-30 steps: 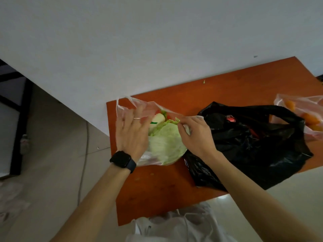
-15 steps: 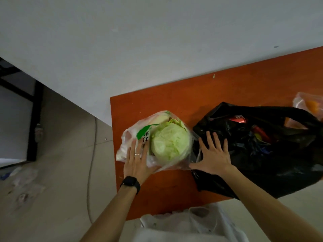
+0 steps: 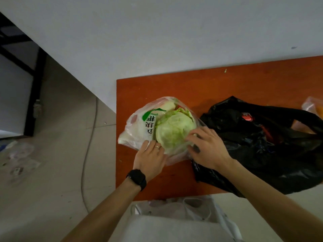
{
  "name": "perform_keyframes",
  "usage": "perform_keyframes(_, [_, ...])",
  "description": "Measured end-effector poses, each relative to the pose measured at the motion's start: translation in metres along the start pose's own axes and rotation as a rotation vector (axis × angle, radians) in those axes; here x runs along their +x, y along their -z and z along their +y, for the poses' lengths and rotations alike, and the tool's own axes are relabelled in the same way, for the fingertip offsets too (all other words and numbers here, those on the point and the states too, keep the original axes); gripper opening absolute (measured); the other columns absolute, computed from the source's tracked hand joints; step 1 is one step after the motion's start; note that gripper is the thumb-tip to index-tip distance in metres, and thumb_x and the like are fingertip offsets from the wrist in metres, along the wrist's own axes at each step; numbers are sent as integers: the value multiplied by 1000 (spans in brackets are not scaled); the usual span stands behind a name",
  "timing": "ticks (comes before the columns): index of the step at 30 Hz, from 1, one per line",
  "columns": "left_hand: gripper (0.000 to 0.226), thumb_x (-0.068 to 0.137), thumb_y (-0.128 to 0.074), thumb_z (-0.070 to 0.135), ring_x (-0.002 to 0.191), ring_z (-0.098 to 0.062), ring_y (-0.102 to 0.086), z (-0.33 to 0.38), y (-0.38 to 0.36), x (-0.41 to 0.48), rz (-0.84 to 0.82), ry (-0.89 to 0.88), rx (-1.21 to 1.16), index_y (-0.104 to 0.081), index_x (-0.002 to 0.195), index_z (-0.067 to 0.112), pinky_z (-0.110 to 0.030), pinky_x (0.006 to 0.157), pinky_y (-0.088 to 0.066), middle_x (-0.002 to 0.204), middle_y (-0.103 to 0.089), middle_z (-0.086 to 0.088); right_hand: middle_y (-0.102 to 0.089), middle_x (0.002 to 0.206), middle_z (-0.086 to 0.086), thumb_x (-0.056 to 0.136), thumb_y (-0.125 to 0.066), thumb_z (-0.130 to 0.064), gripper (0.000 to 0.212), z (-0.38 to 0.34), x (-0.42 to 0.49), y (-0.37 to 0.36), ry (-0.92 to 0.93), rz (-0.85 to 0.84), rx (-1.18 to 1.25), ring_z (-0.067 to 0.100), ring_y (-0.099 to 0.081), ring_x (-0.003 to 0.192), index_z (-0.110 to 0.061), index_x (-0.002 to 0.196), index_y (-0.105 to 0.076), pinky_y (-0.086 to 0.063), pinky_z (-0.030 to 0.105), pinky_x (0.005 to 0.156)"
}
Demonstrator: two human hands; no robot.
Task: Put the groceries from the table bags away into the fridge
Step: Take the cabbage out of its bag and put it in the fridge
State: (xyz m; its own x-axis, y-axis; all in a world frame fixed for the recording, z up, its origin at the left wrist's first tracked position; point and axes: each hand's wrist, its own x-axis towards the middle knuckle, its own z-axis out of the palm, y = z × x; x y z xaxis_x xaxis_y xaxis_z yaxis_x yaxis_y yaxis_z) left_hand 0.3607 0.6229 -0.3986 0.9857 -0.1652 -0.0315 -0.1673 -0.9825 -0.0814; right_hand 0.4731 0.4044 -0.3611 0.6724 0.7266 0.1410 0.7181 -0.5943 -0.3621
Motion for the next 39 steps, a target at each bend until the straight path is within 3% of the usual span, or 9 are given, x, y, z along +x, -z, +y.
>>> perform_keyframes(3, [18, 88, -59, 28, 90, -25, -62, -2, -14, -7, -5, -134, -21, -70, 98, 17, -38, 89, -35, 97, -69, -4, -68, 106, -1, 90, -62, -30, 15, 4, -20, -26, -21, -156, -127, 26, -61, 100, -21, 99, -70, -50, 39, 83])
perform_keyframes(9, [19, 87, -65, 34, 94, -26, -60, -2, -28, -9, -113, -174, -46, -67, 99, 20, -41, 88, -43, 99, -69, -4, -67, 97, -2, 94, -51, -45, 29, 9, -32, -33, -147, -138, -260, 26, -57, 100, -28, 91, -74, -40, 40, 85])
perform_keyframes(15, [35, 78, -70, 23, 104, -26, -60, 6, -39, 9, -330, -132, 72, -73, 113, 26, -47, 100, -27, 107, -69, 2, -59, 121, 4, 93, -49, -47, 30, 3, -30, -57, -282, -310, -314, 29, -50, 116, -35, 104, -74, -36, 46, 100])
perform_keyframes(18, [39, 94, -52, 19, 122, -30, -49, 9, -32, 8, -421, -128, 41, -60, 132, 21, -49, 109, -21, 129, -60, -4, -56, 122, 0, 94, -45, -55, 34, 7, -19, -47, -331, -418, -191, 25, -49, 118, -39, 103, -74, -35, 46, 104])
perform_keyframes(25, [38, 96, -47, 32, 118, -31, -56, 14, -13, 1, -302, -1, -89, -60, 122, 9, -45, 111, -29, 114, -70, -10, -64, 94, 0, 90, -66, -35, 17, -3, -5, -20, -167, 42, -36, 22, -60, 90, -19, 84, -71, -49, 35, 75])
perform_keyframes(29, [25, 93, -51, 31, 90, -25, -61, 31, 3, 3, 77, 83, -400, -64, 98, 10, -36, 76, -56, 104, -63, -8, -57, 112, 3, 98, -58, -35, 22, -10, 55, -10, -418, 111, 261, 23, -51, 108, -15, 107, -62, -45, 34, 88])
perform_keyframes(32, [23, 92, -58, 35, 92, -22, -55, 32, 33, 28, 109, 523, -885, -49, 100, 15, -37, 74, -54, 109, -45, 0, -53, 132, 2, 102, -45, -44, 39, 8, 111, -10, -578, -175, 449, 23, -44, 126, -18, 130, -55, -37, 40, 106])
perform_keyframes(35, [73, 72, -63, 63, 111, -34, -54, 19, 28, 57, -155, 1237, -1438, -34, 124, 21, -53, 85, -56, 130, -41, -9, -58, 130, 0, 101, -39, -53, 51, 26, 142, -20, -638, -456, 436, 26, -55, 120, -23, 141, -49, -47, 42, 97])
perform_keyframes(39, [128, 39, -52, 99, 129, -44, -47, 5, -51, 73, -269, 1505, -1693, -23, 148, 38, -61, 95, -50, 155, -32, -7, -57, 138, 5, 104, -32, -54, 55, 33, 145, -28, -690, -625, 409, 31, -57, 120, -30, 153, -34, -45, 38, 91])
